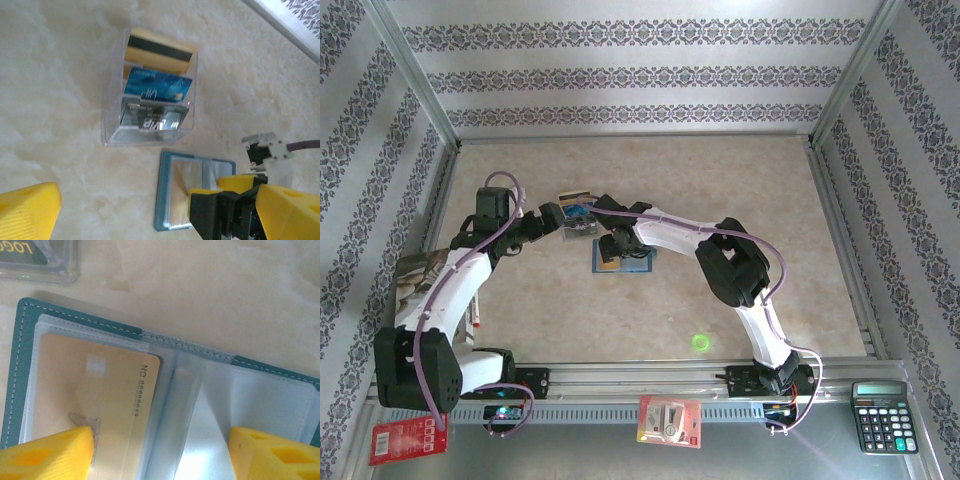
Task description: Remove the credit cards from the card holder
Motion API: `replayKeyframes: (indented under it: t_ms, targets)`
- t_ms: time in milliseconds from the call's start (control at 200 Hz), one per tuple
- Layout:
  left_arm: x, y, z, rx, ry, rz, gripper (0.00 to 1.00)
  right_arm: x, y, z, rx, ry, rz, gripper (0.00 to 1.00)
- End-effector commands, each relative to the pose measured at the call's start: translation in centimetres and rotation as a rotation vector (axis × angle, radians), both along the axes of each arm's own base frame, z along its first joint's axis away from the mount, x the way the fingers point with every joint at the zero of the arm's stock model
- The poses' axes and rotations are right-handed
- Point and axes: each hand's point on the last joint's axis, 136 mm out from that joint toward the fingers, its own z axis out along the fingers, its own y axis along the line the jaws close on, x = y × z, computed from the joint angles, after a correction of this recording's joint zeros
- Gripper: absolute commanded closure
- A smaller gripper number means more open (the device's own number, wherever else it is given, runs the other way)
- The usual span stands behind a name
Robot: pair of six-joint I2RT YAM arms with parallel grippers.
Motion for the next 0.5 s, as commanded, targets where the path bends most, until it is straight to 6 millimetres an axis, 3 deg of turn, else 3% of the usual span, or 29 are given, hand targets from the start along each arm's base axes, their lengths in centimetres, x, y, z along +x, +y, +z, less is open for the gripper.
replayKeyframes:
  t_ms: [0, 255, 500]
  targets:
    - [-0.3, -0.9, -1.3, -0.097, 0.031, 0.002, 0.00, -0.5, -1.3, -0.7, -0.053, 0.014, 0.024, 0.29]
    - [-0.8, -2.7, -3.9, -0.203, 0.118, -0.015, 0.01, -1.1, -2.0, -2.3, -0.016, 0.079, 0.002, 0.39]
    - [-0.8, -5.9, -6.1, -0.314, 0.157, -0.032, 0.14, -1.8, -2.4, -3.2, 0.061, 0.149, -0.019, 0.43]
